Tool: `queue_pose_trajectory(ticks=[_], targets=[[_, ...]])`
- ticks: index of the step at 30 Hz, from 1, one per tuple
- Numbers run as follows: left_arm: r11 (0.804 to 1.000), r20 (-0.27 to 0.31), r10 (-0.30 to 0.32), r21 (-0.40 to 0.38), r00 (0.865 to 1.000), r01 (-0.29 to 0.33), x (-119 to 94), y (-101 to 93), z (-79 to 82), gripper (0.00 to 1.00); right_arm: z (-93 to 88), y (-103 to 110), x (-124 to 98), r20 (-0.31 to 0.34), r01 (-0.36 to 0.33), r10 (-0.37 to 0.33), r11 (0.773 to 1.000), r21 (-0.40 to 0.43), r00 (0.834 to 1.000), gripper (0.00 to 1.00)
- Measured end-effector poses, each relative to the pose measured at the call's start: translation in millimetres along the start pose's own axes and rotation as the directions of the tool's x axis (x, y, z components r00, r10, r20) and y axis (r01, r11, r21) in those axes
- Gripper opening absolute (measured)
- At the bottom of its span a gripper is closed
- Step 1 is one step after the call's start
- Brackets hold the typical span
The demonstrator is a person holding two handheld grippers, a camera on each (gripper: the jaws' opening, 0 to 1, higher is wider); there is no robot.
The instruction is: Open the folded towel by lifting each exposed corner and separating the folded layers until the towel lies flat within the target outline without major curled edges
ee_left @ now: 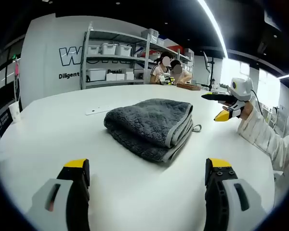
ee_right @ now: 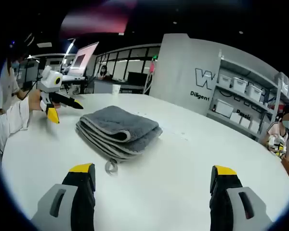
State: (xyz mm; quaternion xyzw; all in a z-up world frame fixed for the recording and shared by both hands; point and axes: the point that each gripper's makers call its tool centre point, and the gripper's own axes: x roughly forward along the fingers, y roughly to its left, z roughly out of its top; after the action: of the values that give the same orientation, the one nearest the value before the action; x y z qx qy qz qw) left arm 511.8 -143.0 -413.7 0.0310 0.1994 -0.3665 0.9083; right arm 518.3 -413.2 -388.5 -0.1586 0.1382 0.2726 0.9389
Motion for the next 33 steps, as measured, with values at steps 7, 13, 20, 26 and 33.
queue_pose_trajectory(ticks=[7, 13, 20, 26, 33], targets=[[1.0, -0.007, 0.003, 0.011, 1.0, -0.003, -0.3, 0.2, -0.3, 0.99, -2.7, 0.8, -0.3, -0.014, -0.005, 0.005, 1.0, -0.005, 1.0, 0.98], [1.0, -0.007, 0.014, 0.021, 1.0, -0.014, -0.7, 1.6, 0.6, 0.99, -3.2, -1.8, -1.1, -0.01, -0.004, 0.004, 1.0, 0.017, 1.0, 0.97], [0.999, -0.017, 0.016, 0.03, 1.0, -0.016, 0.0, 2.2, -0.8, 0.98, 0.2, -0.7, -0.2, 0.008, 0.003, -0.003, 1.0, 0.0, 1.0, 0.99], [1.0, -0.02, 0.016, 0.023, 1.0, -0.015, -0.7, 1.7, -2.2, 0.99, 0.6, 0.6, 1.3, 0.008, -0.001, 0.001, 1.0, -0.005, 1.0, 0.99], [1.0, -0.019, 0.016, 0.026, 1.0, -0.015, -1.0, 0.7, -1.4, 0.98, 0.8, 0.5, 1.8, 0.004, 0.004, -0.004, 1.0, -0.011, 1.0, 0.98]])
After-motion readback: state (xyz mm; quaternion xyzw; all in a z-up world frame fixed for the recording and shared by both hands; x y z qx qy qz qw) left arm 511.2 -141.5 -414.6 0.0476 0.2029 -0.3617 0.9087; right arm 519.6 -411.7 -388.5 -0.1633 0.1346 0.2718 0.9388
